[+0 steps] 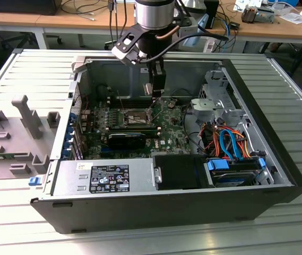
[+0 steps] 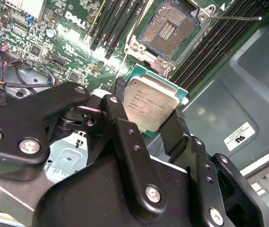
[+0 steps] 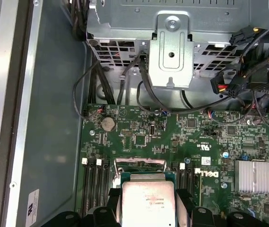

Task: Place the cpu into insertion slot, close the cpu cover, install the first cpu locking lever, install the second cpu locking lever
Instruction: 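Close the cpu cover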

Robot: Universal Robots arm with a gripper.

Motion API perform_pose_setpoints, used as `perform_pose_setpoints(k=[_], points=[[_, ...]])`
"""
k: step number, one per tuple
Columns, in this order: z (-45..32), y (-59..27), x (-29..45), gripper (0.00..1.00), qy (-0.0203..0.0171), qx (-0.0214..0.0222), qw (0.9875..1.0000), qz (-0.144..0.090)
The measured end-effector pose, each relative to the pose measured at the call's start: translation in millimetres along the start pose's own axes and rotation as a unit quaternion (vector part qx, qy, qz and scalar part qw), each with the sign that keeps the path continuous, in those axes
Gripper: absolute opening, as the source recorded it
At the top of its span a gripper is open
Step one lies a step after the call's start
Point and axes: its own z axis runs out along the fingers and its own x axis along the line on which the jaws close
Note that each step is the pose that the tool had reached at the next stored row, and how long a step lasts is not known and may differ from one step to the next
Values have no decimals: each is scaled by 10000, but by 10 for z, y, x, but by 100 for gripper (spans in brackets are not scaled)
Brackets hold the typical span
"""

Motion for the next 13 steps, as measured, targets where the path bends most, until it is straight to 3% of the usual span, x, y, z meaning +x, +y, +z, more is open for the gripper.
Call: perform_pose_setpoints(k=[13], points=[[1,0,0,55,-15,-3,9999,171]])
